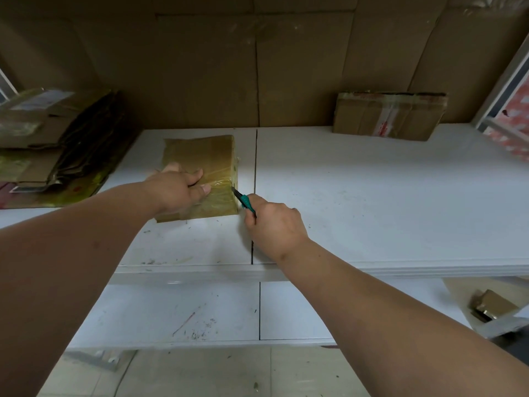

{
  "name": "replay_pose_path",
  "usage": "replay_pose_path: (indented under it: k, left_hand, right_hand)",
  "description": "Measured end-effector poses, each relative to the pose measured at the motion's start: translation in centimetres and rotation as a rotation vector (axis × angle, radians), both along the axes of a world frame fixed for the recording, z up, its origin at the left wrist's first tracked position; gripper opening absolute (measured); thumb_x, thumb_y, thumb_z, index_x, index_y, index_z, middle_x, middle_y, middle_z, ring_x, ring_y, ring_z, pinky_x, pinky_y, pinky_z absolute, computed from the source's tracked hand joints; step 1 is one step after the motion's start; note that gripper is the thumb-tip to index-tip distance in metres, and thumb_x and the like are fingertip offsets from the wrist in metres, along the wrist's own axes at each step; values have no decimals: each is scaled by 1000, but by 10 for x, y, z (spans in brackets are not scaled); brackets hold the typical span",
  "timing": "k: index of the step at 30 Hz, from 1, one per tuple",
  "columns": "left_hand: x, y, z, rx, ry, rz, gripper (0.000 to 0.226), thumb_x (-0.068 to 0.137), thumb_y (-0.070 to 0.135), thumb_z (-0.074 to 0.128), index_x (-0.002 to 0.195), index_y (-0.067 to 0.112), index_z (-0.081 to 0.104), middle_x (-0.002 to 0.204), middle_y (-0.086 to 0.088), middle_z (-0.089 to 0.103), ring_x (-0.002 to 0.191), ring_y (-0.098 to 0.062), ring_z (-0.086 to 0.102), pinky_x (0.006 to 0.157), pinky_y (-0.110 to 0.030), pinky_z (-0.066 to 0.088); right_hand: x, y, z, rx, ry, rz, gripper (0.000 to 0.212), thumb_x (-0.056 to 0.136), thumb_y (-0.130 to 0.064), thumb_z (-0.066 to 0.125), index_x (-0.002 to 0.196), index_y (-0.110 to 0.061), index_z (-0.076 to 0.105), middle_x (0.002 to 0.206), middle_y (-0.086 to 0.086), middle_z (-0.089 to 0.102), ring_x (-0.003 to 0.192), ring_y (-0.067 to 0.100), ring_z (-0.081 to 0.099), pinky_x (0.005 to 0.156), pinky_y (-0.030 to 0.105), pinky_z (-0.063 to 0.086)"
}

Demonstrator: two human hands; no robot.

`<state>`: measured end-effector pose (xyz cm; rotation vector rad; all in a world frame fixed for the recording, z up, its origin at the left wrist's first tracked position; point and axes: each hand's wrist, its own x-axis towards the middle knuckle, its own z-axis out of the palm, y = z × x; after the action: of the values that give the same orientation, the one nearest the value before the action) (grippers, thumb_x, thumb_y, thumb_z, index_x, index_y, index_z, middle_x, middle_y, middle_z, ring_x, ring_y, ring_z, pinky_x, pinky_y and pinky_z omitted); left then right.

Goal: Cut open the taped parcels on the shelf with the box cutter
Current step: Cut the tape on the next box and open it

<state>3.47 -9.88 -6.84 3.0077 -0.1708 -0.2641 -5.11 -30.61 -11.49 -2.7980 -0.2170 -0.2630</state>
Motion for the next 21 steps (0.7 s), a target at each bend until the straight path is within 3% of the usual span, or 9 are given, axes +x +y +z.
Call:
replay_pose_path:
  k: [4, 10, 21]
  left_hand:
    - [6, 2, -5, 16, 8, -9, 71, 88, 76, 27, 150, 43, 26, 143, -2, 31, 134, -31, 31, 110, -45, 32]
    - [5, 3, -5, 28, -10, -22, 70, 89, 75, 25, 151, 41, 25, 142, -3, 32, 135, -32, 28, 111, -45, 27]
    - [-1, 0, 1, 18, 5, -24, 67, 92, 72, 27, 151, 40, 27, 147, -5, 30, 138, -32, 26, 114, -45, 25]
  right_hand:
    - [0, 1, 0, 28, 13, -7, 9, 100, -28, 36, 97, -21, 42, 64, -4, 44, 62, 25, 47, 63, 34, 32]
    - [-1, 2, 1, 13, 46, -55, 13, 98, -29, 35, 90, -23, 43, 63, -6, 46, 54, 11, 39, 68, 35, 29]
    - [-1, 3, 12, 7, 145, -62, 20, 97, -32, 36, 79, -26, 43, 68, -6, 49, 61, 15, 44, 71, 35, 30]
